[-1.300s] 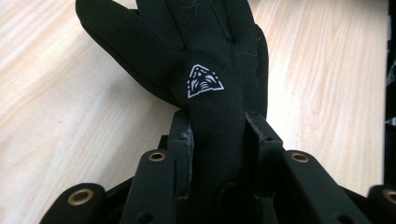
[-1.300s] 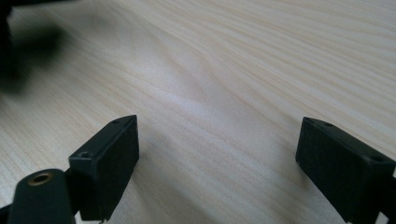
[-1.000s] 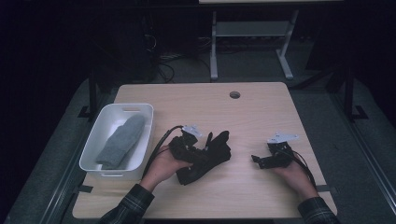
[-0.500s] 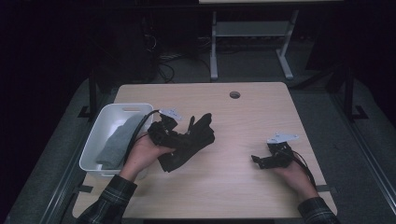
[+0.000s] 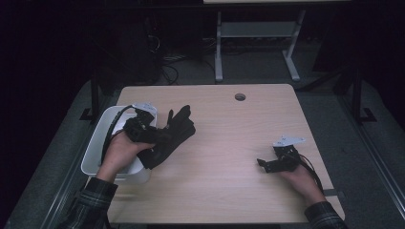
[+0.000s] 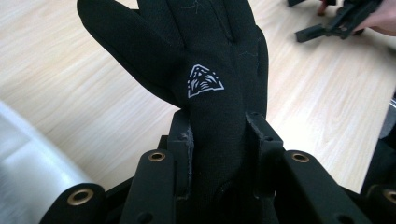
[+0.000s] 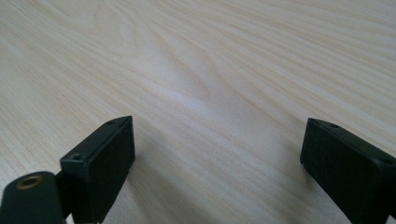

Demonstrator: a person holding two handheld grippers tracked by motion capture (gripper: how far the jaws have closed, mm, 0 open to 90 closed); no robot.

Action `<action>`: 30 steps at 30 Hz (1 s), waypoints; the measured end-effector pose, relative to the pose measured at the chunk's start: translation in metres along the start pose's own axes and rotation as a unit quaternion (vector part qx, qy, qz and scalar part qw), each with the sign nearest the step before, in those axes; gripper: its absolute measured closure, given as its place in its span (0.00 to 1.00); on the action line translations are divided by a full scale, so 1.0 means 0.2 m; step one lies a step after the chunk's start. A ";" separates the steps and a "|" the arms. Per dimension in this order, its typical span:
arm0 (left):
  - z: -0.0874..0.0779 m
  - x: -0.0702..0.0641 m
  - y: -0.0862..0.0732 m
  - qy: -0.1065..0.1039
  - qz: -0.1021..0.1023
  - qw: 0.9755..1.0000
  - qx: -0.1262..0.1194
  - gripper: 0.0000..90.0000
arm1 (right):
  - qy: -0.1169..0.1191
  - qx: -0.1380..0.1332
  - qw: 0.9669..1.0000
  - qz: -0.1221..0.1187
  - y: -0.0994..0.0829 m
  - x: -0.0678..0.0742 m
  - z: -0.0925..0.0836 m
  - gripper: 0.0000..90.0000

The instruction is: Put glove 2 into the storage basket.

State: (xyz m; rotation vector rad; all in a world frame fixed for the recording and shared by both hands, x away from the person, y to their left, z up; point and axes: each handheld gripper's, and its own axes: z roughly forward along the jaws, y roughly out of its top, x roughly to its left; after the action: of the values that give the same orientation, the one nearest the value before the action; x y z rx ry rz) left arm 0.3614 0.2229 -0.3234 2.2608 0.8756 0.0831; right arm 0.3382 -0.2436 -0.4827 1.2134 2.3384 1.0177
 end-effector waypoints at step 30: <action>-0.28 0.47 -0.41 0.104 -0.133 0.986 -0.011 0.74 | -0.001 0.000 1.000 0.000 0.00 0.00 0.00 0.11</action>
State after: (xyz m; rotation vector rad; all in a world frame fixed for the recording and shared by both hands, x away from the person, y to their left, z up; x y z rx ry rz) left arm 0.3706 0.3559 -0.3497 2.1191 1.2732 0.2089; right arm 0.3381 -0.2433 -0.4828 1.2148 2.3368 1.0174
